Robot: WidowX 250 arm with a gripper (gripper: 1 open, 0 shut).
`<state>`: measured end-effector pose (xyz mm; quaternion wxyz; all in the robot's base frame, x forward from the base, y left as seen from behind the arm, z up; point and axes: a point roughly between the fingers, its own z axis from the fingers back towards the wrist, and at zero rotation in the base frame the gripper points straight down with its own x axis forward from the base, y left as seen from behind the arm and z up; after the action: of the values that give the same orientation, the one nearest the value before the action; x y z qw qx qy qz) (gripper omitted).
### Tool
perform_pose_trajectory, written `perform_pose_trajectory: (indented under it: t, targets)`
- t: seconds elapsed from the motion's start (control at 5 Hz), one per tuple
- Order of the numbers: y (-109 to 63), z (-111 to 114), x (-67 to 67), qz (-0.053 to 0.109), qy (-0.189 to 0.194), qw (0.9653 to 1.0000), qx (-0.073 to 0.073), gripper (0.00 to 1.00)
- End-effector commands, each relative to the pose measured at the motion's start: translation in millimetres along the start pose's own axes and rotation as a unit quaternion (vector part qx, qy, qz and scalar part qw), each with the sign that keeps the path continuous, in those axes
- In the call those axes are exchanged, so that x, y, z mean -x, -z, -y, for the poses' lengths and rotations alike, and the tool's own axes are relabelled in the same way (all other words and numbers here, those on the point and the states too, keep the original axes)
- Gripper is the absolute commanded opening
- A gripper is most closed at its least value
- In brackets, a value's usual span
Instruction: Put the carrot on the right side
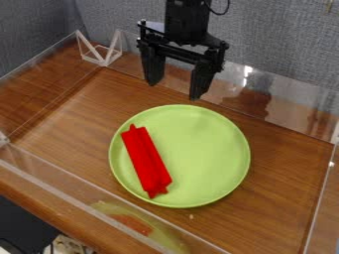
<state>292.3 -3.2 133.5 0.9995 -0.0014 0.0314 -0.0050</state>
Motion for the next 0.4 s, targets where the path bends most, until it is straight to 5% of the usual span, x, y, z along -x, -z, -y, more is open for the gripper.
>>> perform_pose_trajectory:
  t: [0.0, 0.2]
  targets:
    - [5.8, -2.7, -2.1, -0.001, -0.029, 0.9996, 0.004, 1.0]
    - [5.9, -6.1, 2.3, 0.0, -0.033, 0.9994, 0.005, 1.0]
